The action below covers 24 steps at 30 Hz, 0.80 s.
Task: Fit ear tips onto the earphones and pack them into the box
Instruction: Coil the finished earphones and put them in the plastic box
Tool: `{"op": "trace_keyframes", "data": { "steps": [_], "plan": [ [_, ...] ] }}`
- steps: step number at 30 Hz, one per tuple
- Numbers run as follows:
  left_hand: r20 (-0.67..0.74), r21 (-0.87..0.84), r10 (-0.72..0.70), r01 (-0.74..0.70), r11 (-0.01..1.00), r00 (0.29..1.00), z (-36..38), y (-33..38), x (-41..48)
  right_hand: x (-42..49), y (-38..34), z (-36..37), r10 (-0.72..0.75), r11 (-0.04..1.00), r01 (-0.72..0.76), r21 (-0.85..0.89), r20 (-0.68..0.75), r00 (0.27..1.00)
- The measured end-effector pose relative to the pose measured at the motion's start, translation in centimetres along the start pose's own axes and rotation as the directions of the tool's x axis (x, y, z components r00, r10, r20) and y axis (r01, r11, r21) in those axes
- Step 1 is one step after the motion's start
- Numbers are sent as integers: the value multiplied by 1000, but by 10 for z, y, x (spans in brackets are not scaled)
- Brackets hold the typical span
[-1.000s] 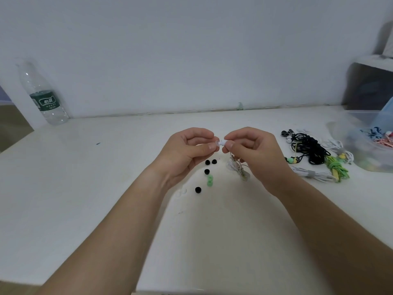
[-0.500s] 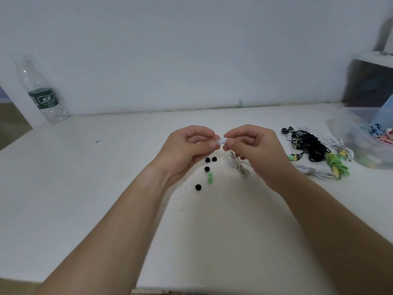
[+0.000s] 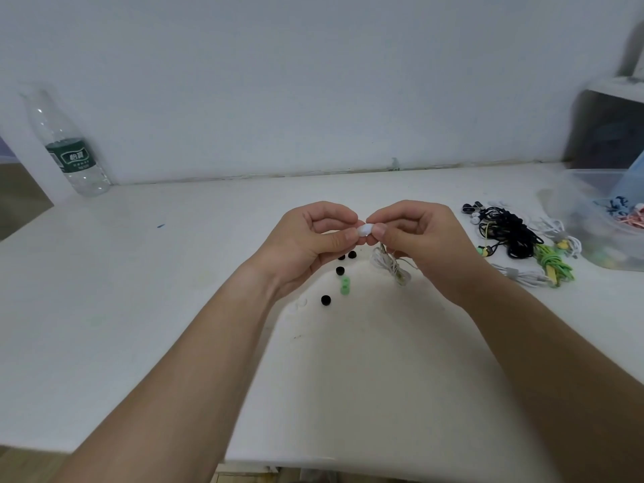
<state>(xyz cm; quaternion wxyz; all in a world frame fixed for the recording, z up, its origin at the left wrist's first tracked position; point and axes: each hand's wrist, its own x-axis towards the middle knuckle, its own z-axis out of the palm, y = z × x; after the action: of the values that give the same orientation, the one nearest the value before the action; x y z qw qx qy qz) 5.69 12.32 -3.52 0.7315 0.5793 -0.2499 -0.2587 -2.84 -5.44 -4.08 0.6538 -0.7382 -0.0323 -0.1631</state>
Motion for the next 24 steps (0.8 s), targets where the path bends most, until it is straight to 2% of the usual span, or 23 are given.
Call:
{"op": "trace_keyframes", "data": {
  "steps": [10,24],
  "plan": [
    [-11,2,-10,10,1000,1000,1,0,-1,0,-1,1,7,1000,-7,-25,-13,1000],
    [34,-36,-23,24,999,999,1,0,-3,0,0,-5,62,996,-66,61,69,996]
  ]
}}
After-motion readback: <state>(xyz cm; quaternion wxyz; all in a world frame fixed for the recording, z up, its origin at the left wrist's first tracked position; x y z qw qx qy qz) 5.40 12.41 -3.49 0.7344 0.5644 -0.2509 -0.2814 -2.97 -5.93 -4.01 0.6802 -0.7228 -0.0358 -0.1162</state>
